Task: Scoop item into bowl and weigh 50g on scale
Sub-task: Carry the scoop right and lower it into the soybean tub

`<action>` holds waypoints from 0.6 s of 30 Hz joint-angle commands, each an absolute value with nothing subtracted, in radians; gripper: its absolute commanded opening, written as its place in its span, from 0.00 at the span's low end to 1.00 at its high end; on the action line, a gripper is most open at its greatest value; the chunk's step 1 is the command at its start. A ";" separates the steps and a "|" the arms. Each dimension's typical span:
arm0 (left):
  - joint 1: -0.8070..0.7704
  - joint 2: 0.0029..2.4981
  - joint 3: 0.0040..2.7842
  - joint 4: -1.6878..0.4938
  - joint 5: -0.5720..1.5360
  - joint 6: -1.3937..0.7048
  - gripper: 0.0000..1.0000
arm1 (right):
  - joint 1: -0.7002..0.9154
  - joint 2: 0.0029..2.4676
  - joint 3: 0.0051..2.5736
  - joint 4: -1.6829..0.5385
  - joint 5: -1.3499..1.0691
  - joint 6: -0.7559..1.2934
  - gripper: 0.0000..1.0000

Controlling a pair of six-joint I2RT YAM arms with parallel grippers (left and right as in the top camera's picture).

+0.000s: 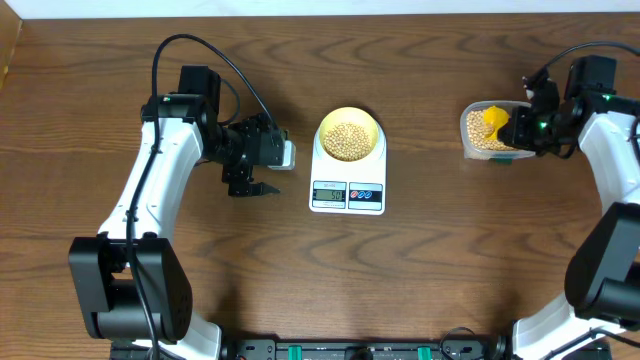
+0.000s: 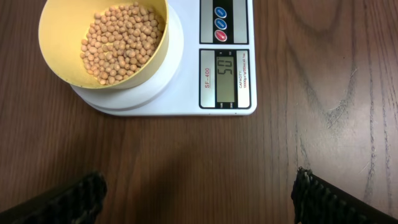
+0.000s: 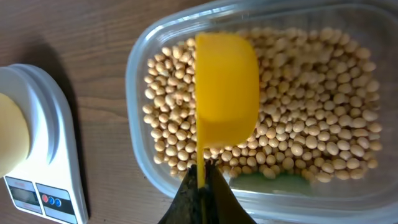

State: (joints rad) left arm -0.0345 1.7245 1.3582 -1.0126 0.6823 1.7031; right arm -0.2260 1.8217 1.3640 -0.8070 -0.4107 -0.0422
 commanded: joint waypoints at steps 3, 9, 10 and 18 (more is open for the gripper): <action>-0.037 1.724 1.359 -1.015 0.699 1.716 0.98 | -0.223 1.823 1.375 -0.793 -0.383 -0.039 0.24; -0.037 1.724 1.359 -1.015 0.698 1.716 0.98 | -0.231 1.786 1.401 -0.766 -0.358 -0.042 0.42; -0.037 1.724 1.359 -1.015 0.698 1.717 0.98 | -0.232 1.780 1.411 -0.766 -0.332 -0.042 0.48; -0.037 1.724 1.359 -1.015 0.698 1.716 0.97 | -0.233 1.764 1.451 -0.741 -0.148 -0.042 0.81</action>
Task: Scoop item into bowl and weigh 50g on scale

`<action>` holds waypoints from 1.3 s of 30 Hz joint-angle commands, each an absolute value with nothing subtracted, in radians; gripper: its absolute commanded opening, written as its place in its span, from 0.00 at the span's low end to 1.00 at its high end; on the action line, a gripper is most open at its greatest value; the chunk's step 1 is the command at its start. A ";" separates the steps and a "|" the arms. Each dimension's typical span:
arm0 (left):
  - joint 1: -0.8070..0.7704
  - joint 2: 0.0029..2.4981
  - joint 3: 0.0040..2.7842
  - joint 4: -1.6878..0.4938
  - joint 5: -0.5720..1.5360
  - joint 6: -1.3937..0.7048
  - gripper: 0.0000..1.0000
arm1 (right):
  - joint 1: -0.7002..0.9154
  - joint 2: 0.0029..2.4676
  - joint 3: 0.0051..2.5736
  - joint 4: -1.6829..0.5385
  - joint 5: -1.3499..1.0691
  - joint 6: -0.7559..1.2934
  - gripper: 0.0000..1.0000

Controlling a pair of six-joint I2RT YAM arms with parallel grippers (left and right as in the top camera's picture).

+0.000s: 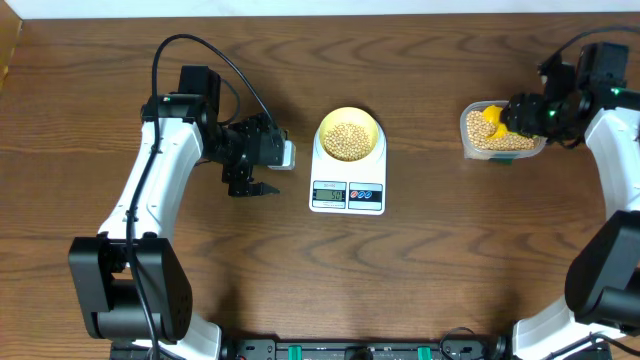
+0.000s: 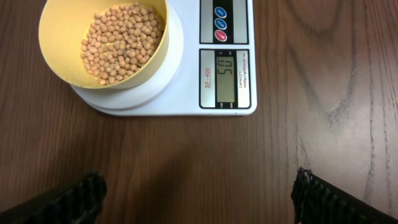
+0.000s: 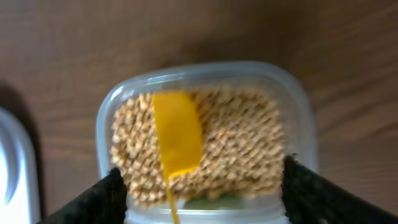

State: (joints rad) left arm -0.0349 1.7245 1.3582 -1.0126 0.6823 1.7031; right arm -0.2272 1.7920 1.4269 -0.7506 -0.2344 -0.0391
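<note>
A yellow bowl point(image 1: 349, 136) of soybeans sits on the white scale point(image 1: 347, 195), whose display point(image 2: 226, 76) reads 50. At the right stands a clear container point(image 3: 205, 143) full of soybeans, with the yellow scoop point(image 3: 177, 134) lying on them. My right gripper point(image 3: 202, 199) is open, its fingers spread either side of the scoop's handle and raised above the container. My left gripper point(image 2: 199, 199) is open over bare table, just in front of the scale, with nothing between its fingers.
The scale's buttons point(image 2: 220, 23) face the left wrist camera. A black cable point(image 1: 215, 60) loops behind the left arm. The table's far edge point(image 1: 320, 17) meets a white strip.
My right gripper was shut on the scoop's handle in the bean container; now it is open and higher, with the scoop left lying on the beans. The left arm has not moved.
</note>
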 commanded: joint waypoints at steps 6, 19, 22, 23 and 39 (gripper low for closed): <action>-0.037 1.724 1.359 -1.015 0.698 1.716 0.98 | -0.226 1.765 1.451 -0.706 -0.216 -0.041 0.97; -0.037 1.724 1.359 -1.015 0.698 1.716 0.98 | -0.125 1.767 1.451 -0.707 -0.567 -0.041 0.99; -0.037 1.724 1.359 -1.015 0.699 1.716 0.98 | -0.096 1.767 1.451 -0.702 -0.552 -0.041 0.99; -0.037 1.724 1.359 -1.015 0.698 1.716 0.98 | -0.087 1.767 1.451 -0.694 -0.552 -0.041 0.99; -0.037 1.724 1.359 -1.015 0.699 1.717 0.98 | -0.060 1.767 1.451 -0.692 -0.552 -0.041 0.99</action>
